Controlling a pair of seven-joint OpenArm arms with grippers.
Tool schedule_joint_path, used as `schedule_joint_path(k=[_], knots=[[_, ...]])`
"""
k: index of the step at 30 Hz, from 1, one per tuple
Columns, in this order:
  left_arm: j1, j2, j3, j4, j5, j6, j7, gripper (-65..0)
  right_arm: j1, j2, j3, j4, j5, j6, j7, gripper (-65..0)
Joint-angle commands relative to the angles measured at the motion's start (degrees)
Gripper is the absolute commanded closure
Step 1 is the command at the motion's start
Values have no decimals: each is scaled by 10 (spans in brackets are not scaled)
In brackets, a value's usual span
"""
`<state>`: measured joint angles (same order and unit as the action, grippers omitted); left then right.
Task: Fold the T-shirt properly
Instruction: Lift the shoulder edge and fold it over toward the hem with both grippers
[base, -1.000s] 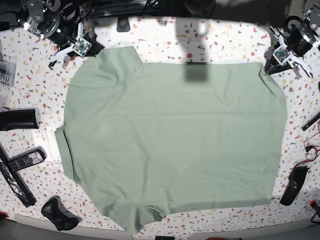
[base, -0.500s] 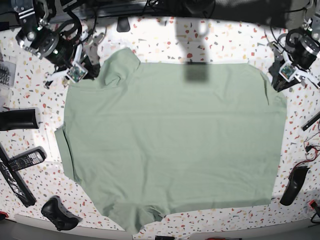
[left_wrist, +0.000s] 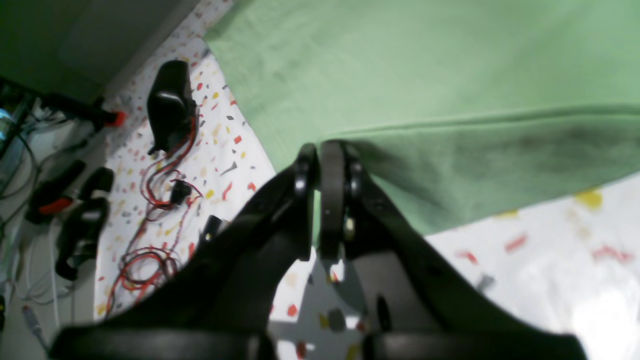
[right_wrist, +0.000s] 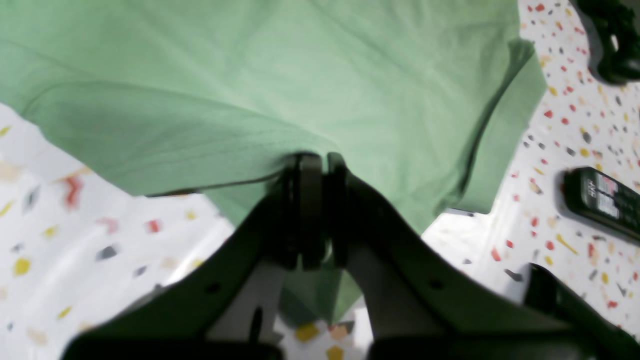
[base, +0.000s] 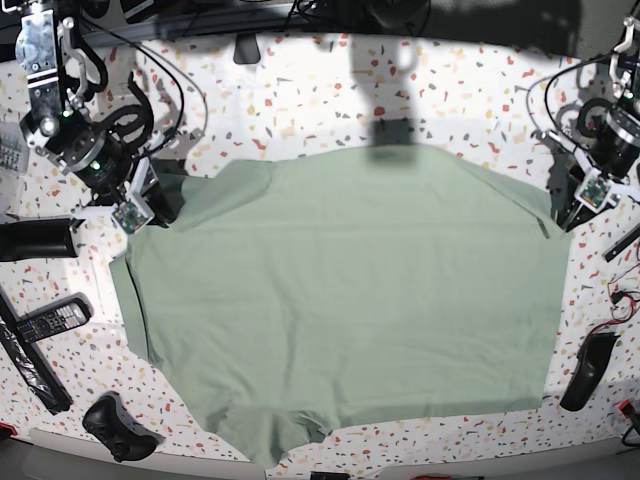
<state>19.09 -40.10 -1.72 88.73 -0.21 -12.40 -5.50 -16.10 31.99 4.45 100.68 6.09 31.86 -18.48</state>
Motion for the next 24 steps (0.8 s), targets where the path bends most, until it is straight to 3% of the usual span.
schedule_joint_path(k=[1, 8, 16, 24], knots=[[-10, -5, -5, 8, -5, 6, -5, 0, 13, 0, 3, -2, 6, -2, 12, 0], [-50, 35, -5, -16, -5, 6, 4, 0, 77, -56, 3, -68, 6, -3, 17, 0], [-136, 61, -5, -120, -5, 6, 0, 0, 169, -104, 3, -127, 5, -3, 14, 0], [-201, 61, -5, -189, -5, 6, -61, 0, 259, -125, 3, -186, 6, -2, -5, 0]])
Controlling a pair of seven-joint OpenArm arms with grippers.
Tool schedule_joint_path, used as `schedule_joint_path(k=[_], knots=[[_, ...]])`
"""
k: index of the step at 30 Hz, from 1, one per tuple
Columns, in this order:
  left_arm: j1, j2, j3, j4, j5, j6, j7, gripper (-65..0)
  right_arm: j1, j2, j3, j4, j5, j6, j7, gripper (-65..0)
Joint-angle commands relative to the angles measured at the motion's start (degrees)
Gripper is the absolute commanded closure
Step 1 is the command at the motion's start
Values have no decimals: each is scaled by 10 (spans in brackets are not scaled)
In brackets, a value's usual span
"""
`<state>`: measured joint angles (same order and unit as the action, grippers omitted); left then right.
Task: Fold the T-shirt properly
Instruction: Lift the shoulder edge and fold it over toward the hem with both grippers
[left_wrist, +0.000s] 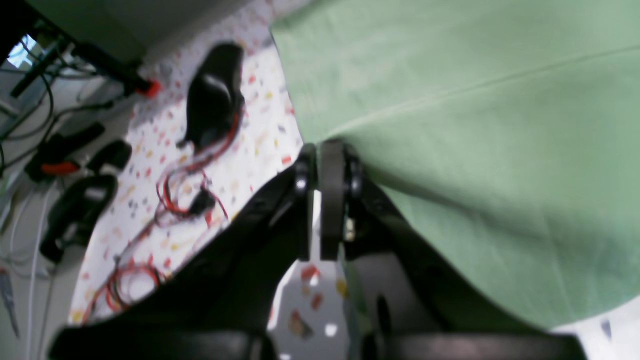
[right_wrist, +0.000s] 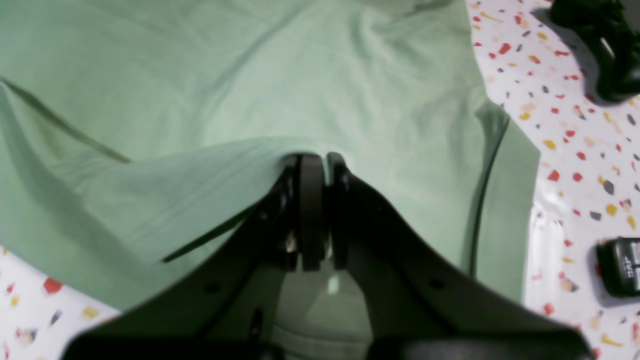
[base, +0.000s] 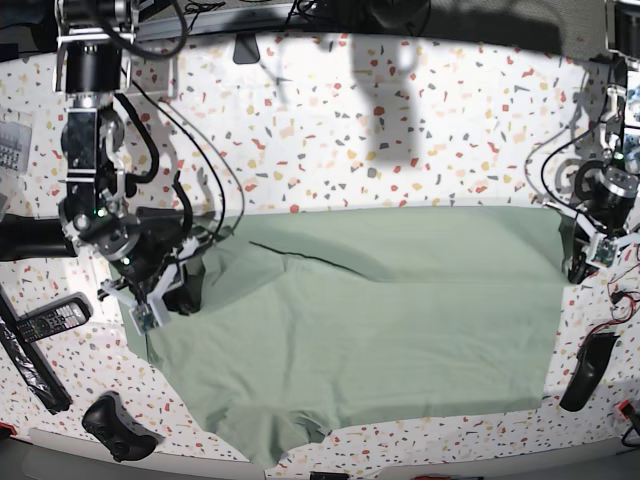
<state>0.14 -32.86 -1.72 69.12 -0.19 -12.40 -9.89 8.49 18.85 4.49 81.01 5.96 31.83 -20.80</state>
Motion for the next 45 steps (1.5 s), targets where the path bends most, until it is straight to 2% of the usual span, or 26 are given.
schedule_joint_path(k=[1, 12, 19, 28, 32, 37, 40, 43, 45], knots=[[-17, -11, -5, 5, -5, 5, -17, 0, 24, 7, 3, 4, 7, -2, 16, 0], [-44, -11, -5, -52, -6, 4, -18, 0, 83, 6, 3, -63, 7, -2, 15, 0], [-43, -11, -5, -58, -5, 4, -69, 0, 85, 7, 3, -83, 6, -2, 35, 0], [-43, -11, -5, -58, -5, 3, -63, 0, 113, 5, 3, -152, 5, -2, 54, 0], [-43, -11, -5, -58, -5, 2, -60, 0, 141, -14, 3, -196, 5, -3, 54, 0], [-46, -8, -5, -58, -5, 2, -60, 0, 175, -57, 3, -240, -3, -4, 58, 0], [-52, 5, -5, -58, -4, 2, -38, 0, 192, -82, 3, -269, -48, -8, 71, 0], [-65, 18, -5, -58, 1, 2, -12, 0, 201, -97, 3, -285, -86, -37, 80, 0], [-75, 24, -5, -58, 1, 2, -10, 0, 201, -100, 3, -285, -88, -58, 84, 0]])
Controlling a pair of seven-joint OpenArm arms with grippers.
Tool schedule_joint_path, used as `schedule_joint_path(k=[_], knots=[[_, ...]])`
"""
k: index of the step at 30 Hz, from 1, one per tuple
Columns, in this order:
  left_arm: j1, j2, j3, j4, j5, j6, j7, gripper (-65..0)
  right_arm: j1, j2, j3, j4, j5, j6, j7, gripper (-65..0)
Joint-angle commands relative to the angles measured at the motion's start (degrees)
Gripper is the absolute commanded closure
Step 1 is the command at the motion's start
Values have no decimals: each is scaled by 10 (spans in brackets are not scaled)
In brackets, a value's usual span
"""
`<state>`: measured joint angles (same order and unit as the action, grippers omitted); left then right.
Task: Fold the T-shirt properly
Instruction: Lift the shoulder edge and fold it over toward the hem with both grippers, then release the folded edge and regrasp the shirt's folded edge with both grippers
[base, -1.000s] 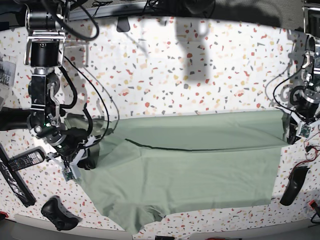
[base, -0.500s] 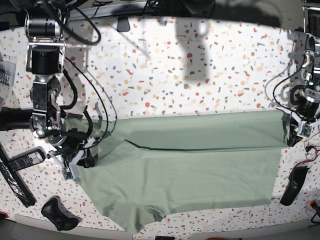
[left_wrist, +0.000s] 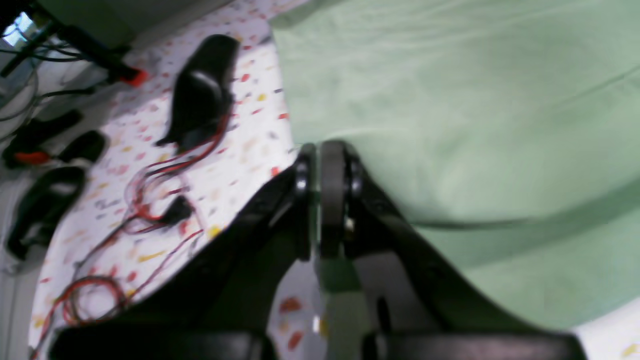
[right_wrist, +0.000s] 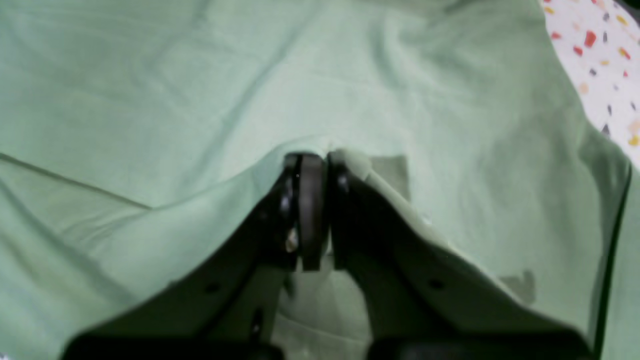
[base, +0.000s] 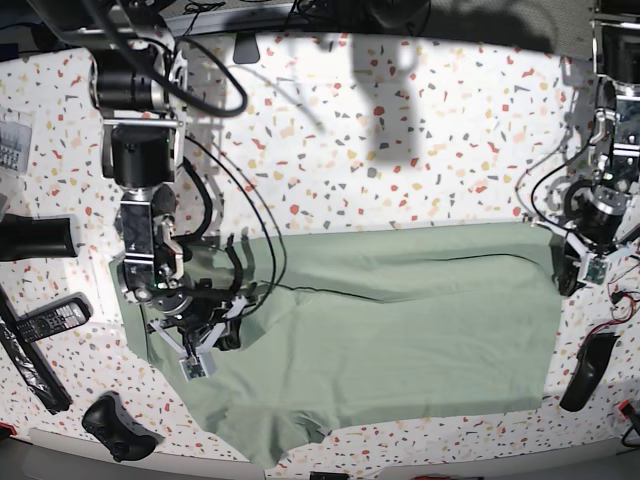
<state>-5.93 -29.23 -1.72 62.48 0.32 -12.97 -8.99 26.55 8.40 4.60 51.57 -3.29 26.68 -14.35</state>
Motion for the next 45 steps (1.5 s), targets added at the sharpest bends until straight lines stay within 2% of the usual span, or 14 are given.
schedule_joint_path(k=[1, 5, 11, 15, 18, 21, 26, 28, 31, 42, 45], knots=[[-20, -11, -5, 8, -4, 8, -16, 0, 20, 5, 2, 10, 4, -13, 20, 0], [-51, -7, -3, -11, -4, 8, 17, 0, 20, 10, 3, 10, 4, -34, 19, 0], [-137, -1, -3, -157, -21, 5, -1, 0, 20, 9, 3, 10, 5, -36, 20, 0], [-162, -1, -3, -203, -37, -32, -5, 0, 20, 10, 3, 10, 4, -36, 22, 0], [-159, -1, -3, -204, -36, -74, -25, 0, 20, 10, 3, 10, 4, -36, 38, 0], [-158, 2, -3, -204, -36, -98, -27, 0, 20, 10, 3, 10, 4, -41, 56, 0], [-158, 10, -3, -204, -36, -100, -44, 0, 20, 10, 3, 10, 4, -134, 60, 0], [-158, 11, -3, -204, -36, -100, -69, 0, 20, 10, 3, 10, 4, -156, 60, 0], [-158, 11, -3, -204, -36, -100, -92, 0, 20, 9, 3, 10, 4, -153, 60, 0], [-158, 11, -3, -204, -36, -100, -91, 0, 20, 10, 3, 10, -1, -151, 54, 0], [-158, 11, -3, -204, -36, -100, -91, 0, 21, 10, 3, 10, -12, -151, 70, -192]])
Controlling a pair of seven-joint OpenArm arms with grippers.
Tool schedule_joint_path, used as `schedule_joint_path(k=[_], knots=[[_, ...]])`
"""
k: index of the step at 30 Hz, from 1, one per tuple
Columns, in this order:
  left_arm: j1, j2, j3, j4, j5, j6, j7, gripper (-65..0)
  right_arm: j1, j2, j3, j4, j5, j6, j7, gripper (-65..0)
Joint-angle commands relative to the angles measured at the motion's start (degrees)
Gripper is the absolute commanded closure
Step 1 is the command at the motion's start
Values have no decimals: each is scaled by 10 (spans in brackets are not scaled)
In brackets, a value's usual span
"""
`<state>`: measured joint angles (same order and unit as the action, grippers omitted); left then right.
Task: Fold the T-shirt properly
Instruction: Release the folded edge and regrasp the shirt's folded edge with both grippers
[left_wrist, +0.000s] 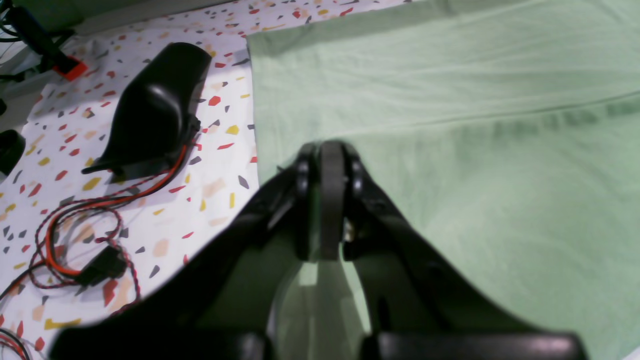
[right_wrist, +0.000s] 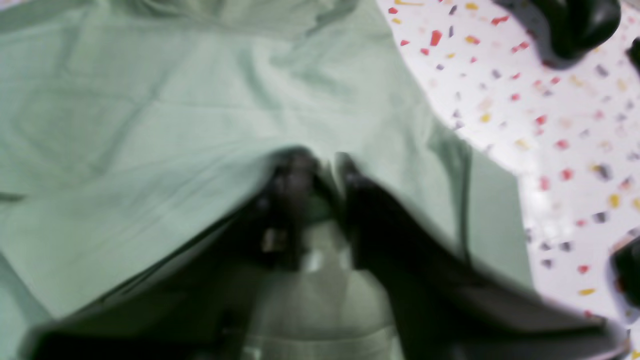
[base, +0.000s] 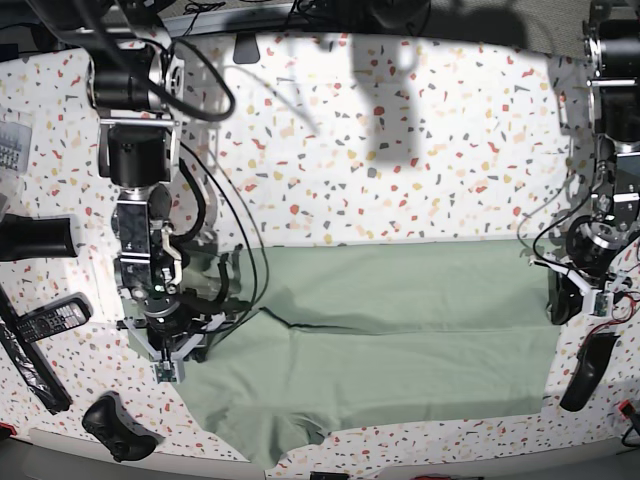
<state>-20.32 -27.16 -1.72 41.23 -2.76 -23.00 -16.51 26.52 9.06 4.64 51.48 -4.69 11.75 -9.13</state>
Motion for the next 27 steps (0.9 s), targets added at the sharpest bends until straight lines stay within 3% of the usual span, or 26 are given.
schedule_joint_path(k=[1, 3, 10, 15, 16, 19, 20, 23, 25, 27], knots=[[-14, -9, -3, 8, -5, 0, -16, 0, 21, 3, 2, 11, 2, -2, 21, -240], [-14, -9, -3, 8, -5, 0, -16, 0, 23, 3, 2, 11, 6, -2, 23, -274], [-14, -9, -3, 8, -5, 0, -16, 0, 38, 3, 2, 11, 113, -2, 23, -274], [-16, -9, -3, 8, -3, 3, -16, 0, 41, 3, 2, 11, 113, -2, 23, -274], [-16, -9, -3, 8, -3, 17, -16, -32, 41, 3, 2, 11, 113, -2, 23, -273], [-21, -6, -3, 8, -3, 89, -16, -245, 41, 3, 2, 11, 107, -2, 23, -273], [-24, -7, -3, 8, -3, 96, -15, -292, 41, 3, 2, 11, 101, -2, 23, -273], [-34, -6, -3, 8, -3, 95, -13, -325, 41, 5, 2, 11, 79, -2, 20, -273], [-37, -5, -3, 9, -16, 93, -14, -324, 42, 4, 2, 11, 79, 1, -21, -273], [-36, -5, -3, 9, -53, 44, -10, -324, 41, 5, 2, 11, 78, 16, -69, -273]])
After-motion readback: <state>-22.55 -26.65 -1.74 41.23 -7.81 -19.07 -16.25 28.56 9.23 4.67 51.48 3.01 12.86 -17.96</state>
